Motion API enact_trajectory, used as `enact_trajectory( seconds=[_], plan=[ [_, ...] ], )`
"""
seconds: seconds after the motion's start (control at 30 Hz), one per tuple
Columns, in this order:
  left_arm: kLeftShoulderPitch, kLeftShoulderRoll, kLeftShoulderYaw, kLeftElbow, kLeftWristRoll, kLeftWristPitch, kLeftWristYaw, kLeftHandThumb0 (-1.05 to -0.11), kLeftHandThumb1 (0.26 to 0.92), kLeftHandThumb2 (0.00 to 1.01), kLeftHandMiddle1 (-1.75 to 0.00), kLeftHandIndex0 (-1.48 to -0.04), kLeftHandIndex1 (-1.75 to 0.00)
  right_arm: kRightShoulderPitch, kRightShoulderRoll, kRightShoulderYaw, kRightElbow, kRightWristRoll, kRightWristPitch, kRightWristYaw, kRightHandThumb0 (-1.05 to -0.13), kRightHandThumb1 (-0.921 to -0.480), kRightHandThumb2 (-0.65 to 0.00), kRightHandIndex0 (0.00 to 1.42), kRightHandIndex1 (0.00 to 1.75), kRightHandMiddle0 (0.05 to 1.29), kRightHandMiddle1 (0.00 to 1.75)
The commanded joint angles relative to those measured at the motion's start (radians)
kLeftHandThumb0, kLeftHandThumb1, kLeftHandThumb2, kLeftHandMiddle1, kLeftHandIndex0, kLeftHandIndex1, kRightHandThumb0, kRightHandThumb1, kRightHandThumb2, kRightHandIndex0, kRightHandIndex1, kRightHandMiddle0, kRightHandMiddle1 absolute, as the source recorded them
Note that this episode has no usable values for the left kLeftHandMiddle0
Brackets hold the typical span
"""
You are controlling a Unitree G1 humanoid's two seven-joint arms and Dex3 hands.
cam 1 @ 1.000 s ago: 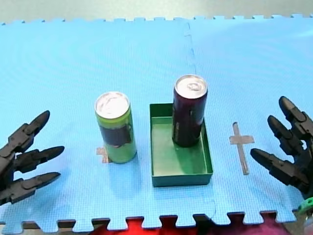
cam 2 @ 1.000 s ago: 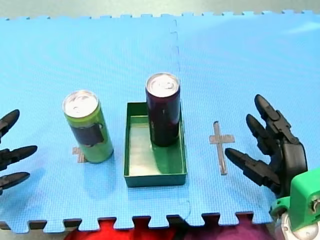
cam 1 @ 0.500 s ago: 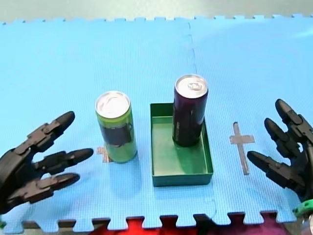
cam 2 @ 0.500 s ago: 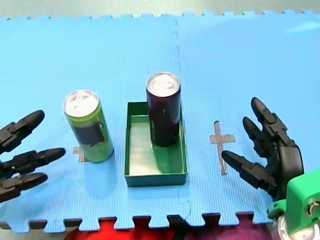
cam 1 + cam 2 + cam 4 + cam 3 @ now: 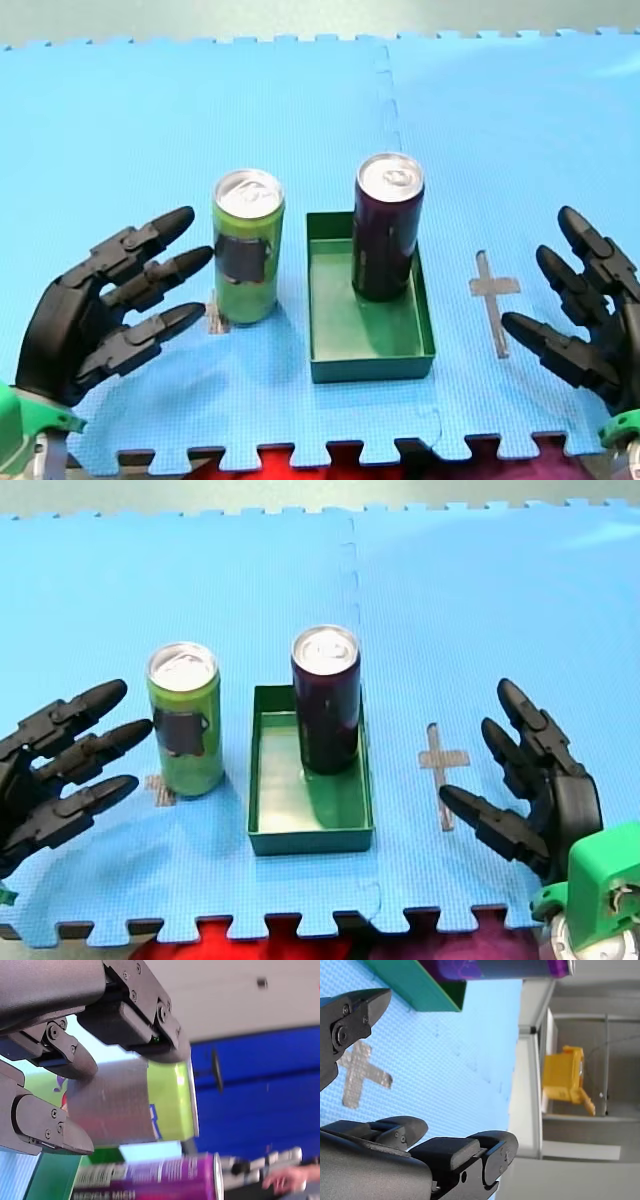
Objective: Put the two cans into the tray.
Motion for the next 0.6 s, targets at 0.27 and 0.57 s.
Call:
enact_trajectory(
  seconds=[0.27, 0.57],
  plan=[
    [0.017, 0.107, -0.074, 0.041, 0.205, -0.084, 0.106, -1.048, 0.921, 0.23, 0.00, -0.16, 0.00, -0.011, -0.015, -0.003, 0.017, 0.000, -0.023, -0.003, -0.714, -0.687, -0.001, 0.46, 0.00, 0.41, 0.00],
    [0.001, 0.134, -0.090, 0.091, 0.215, -0.149, 0.103, -1.048, 0.921, 0.29, 0.00, -0.12, 0.00, -0.010, -0.019, -0.004, 0.019, 0.002, -0.030, -0.003, -0.726, -0.690, -0.001, 0.46, 0.00, 0.41, 0.00]
  ],
)
